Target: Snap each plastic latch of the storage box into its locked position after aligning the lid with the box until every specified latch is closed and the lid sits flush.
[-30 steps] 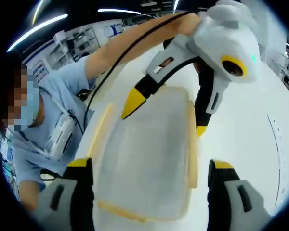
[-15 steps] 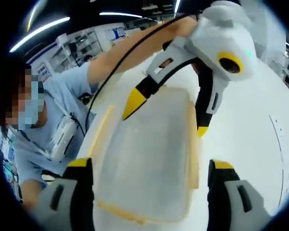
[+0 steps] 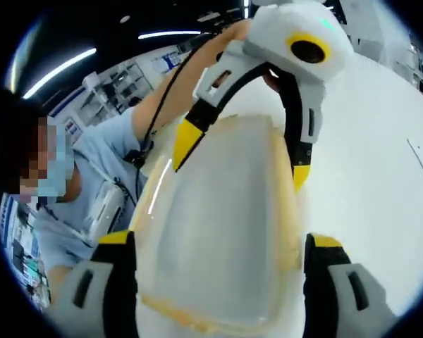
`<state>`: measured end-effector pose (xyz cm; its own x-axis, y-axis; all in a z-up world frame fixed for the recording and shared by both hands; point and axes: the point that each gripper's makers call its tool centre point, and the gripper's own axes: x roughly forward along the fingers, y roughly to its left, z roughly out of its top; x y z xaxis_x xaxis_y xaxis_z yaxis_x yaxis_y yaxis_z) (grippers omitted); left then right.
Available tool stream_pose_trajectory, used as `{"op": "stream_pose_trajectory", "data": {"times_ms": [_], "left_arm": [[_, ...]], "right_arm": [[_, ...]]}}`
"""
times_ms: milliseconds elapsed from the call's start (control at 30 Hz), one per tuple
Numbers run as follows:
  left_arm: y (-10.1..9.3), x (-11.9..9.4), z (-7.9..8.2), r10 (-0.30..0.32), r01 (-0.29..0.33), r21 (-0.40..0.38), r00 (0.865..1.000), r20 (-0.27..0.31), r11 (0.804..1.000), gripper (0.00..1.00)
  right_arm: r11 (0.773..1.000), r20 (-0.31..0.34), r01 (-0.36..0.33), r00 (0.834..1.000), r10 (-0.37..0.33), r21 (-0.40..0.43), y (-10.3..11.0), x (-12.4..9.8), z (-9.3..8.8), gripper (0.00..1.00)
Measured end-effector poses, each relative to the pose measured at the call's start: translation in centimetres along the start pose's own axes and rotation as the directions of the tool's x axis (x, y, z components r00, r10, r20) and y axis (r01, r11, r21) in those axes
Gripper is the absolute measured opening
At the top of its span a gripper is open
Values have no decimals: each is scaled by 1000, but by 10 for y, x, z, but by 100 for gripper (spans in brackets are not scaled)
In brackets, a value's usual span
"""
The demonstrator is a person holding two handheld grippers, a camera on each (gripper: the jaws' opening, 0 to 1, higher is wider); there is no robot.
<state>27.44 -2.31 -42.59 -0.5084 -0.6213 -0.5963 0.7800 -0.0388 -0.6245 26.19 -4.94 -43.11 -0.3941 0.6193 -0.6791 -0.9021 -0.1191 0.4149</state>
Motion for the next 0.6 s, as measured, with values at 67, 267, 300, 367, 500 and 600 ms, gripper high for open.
{"op": "stream_pose_trajectory", "data": {"times_ms": [67,267,300,367,500,600], "left_arm": [[0,0,0,2,-2,2,1000,6,1000,71],[-1,-1,1,12,-13,16,999,30,1000,71],[-1,-1,1,13,-14,19,999,37,1000,71],[-1,-1,2,12,-13,28,999,49,1000,71],[-1,-2,4,15,-20,57,996,85,998,71],[-1,-2,5,16,-23,67,995,99,997,71]], "right_arm": [[1000,4,-1,1000,1,-4,2,0,1,100],[997,66,35,997,-31,-67,3,-4,6,100],[997,79,40,996,-35,-69,2,-5,7,100],[996,99,47,994,-40,-70,2,-6,7,100],[994,146,61,988,-48,-89,2,-7,9,100],[995,155,57,987,-43,-86,2,-6,9,100]]}}
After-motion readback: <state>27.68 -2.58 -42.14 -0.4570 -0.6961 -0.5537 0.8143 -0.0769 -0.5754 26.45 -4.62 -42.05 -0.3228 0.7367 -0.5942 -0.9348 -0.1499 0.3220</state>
